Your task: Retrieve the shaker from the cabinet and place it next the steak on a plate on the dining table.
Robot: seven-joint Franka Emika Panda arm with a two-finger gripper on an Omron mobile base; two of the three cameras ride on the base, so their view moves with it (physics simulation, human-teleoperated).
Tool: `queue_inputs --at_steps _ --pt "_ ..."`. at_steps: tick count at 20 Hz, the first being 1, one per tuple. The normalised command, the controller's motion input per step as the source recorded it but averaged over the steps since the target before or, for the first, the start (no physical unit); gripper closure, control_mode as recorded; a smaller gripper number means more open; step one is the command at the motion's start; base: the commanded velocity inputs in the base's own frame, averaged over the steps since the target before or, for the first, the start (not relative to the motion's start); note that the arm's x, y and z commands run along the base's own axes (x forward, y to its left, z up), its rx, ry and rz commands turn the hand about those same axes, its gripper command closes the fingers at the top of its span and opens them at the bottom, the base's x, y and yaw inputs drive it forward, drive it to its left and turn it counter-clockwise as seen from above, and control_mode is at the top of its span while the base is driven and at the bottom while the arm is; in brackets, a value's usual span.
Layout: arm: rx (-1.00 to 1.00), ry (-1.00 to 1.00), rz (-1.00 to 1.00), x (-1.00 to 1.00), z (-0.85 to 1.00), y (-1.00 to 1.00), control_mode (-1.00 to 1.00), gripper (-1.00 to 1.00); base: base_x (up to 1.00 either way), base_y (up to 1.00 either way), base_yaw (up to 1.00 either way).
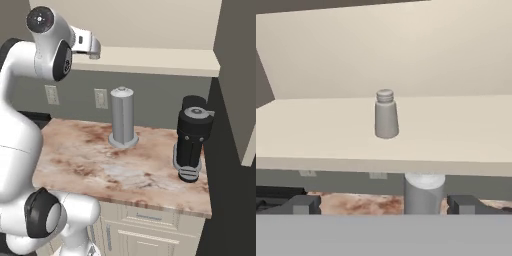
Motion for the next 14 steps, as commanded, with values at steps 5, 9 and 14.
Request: queue_inputs --at_steps 5,9,14 --pt "0.00 0.00 0.02 0.42 0.00 0.00 -1.00 -1.00 0.00 0.00 0.00" --pt "0.00 0.00 0.00 0.44 0.00 0.04 -1.00 -1.00 0.00 0.00 0.00" --pt "0.00 0.00 0.00 0.46 0.00 0.09 -1.00 -1.00 0.00 0.00 0.00"
